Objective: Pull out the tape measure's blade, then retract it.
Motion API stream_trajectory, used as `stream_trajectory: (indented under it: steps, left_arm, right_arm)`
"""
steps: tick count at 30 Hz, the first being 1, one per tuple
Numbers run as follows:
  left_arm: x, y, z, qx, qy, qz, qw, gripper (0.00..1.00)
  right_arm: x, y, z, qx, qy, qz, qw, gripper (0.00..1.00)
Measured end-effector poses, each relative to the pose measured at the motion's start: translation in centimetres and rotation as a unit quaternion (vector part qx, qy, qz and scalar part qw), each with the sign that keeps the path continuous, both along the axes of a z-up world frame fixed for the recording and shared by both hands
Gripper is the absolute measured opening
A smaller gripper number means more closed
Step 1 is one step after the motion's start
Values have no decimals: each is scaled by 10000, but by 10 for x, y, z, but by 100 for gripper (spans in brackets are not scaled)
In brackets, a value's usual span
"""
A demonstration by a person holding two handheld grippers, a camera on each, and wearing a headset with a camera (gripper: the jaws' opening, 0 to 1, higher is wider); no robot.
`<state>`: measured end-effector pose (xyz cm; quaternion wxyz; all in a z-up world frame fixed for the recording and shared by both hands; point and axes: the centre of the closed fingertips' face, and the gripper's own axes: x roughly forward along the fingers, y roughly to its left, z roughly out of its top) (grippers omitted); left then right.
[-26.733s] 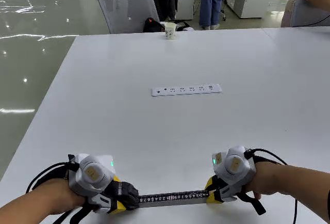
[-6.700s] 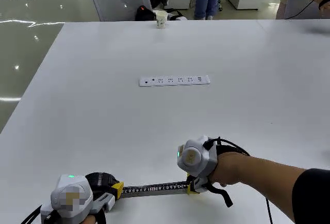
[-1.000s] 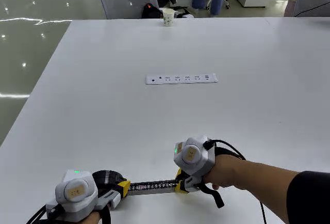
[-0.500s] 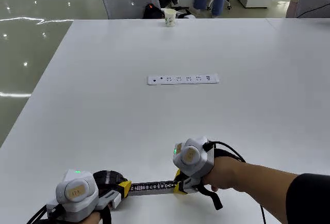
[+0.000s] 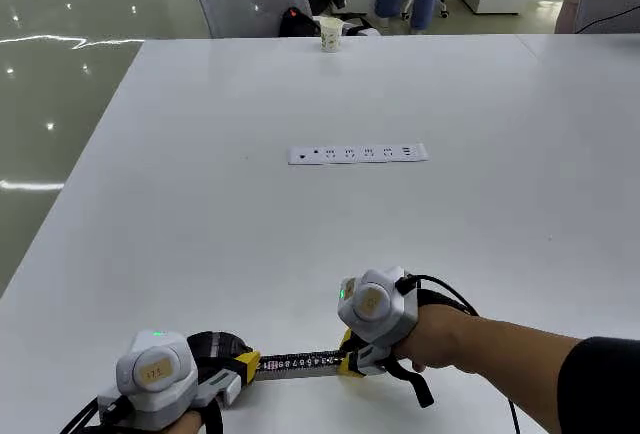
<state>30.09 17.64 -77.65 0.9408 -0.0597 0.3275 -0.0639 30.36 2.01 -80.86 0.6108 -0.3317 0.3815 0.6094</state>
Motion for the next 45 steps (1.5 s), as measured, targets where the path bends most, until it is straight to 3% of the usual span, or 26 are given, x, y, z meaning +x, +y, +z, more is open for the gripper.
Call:
stream_trajectory:
  steps: [13,45]
  left_arm:
    - [0,1,1,-56,24,13,10000,59]
    - [0,1,0,-71,82,-16,9999,59]
  right_arm:
    - [-1,4,1,-10,-68,35,10000,11]
    - [-1,18,0,116,13,55,9999,11]
